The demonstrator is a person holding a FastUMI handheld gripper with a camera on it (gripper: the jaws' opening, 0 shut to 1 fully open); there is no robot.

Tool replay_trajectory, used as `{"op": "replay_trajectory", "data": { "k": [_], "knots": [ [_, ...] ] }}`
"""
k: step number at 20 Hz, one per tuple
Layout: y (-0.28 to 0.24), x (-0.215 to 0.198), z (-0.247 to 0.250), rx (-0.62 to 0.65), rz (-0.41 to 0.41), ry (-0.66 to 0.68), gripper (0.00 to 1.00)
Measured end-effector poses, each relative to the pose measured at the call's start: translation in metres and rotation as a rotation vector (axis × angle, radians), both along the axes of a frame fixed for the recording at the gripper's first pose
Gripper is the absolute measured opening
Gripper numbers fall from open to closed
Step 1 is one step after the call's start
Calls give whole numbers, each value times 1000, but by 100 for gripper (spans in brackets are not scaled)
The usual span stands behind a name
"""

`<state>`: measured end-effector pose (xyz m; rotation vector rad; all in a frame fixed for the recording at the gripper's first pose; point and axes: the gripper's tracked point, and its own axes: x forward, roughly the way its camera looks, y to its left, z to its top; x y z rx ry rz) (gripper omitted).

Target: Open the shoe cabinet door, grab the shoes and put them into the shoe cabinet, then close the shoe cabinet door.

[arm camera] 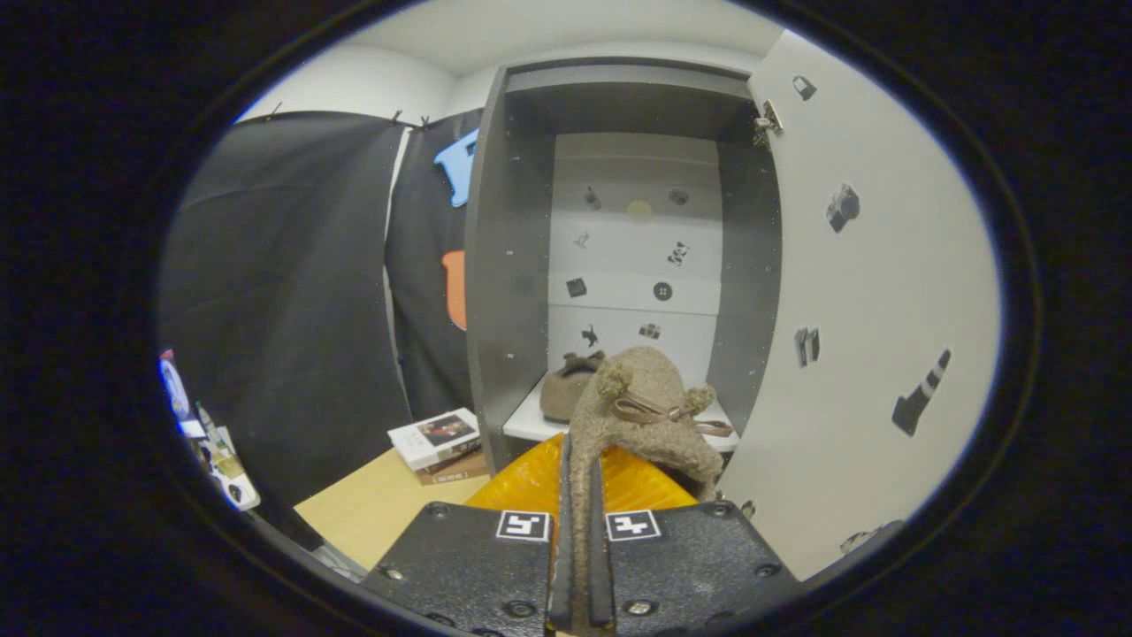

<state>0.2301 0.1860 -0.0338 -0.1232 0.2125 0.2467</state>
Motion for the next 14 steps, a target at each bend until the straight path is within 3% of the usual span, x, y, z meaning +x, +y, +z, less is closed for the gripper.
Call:
{"op": "replay_trajectory", "data": {
  "k": [7,14],
  "knots": [
    [8,82,32,21,-64,58,10],
    [-14,203,-16,-81,-159,144,10]
  ]
}}
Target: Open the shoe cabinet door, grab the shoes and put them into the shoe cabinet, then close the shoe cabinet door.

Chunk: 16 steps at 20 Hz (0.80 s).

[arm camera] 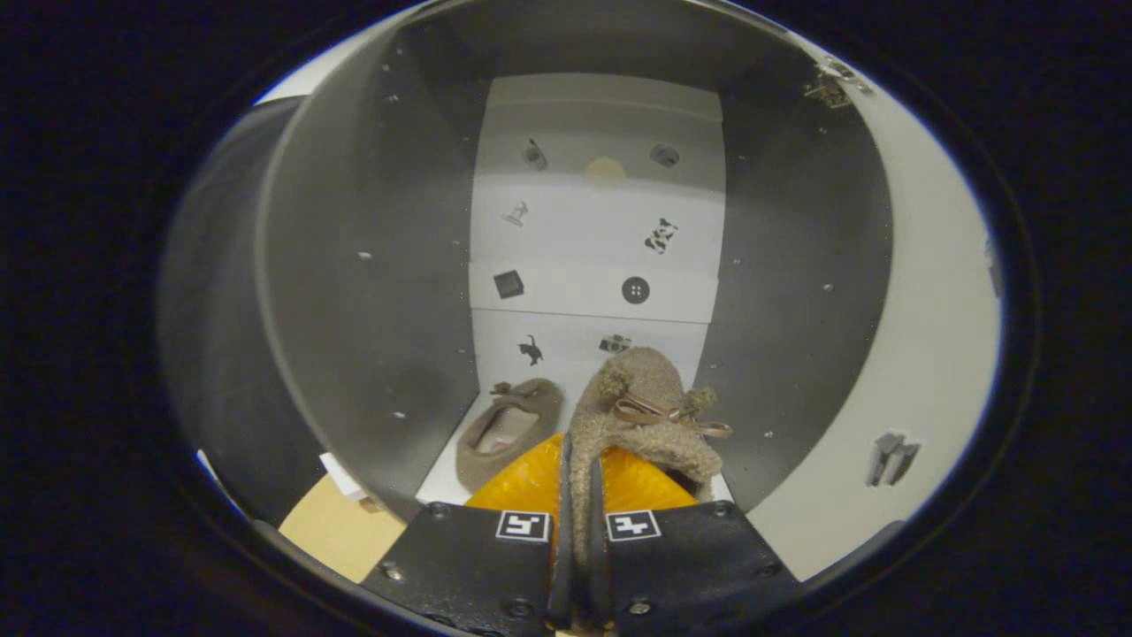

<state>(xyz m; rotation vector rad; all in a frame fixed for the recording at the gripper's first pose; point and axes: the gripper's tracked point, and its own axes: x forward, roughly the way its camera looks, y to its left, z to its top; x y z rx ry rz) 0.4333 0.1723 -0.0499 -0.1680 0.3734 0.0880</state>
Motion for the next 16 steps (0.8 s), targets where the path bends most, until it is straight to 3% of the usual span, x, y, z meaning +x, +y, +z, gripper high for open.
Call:
{"op": "replay_trajectory", "data": {
  "k": [7,10,12,16],
  "knots": [
    [-36,102,-80,-72,-72,135,11],
    [-18,111,-92,-11,-19,143,11],
    [-16,111,-93,-5,-37,137,11],
    [-15,103,-76,21,-44,69,21]
  ]
}}
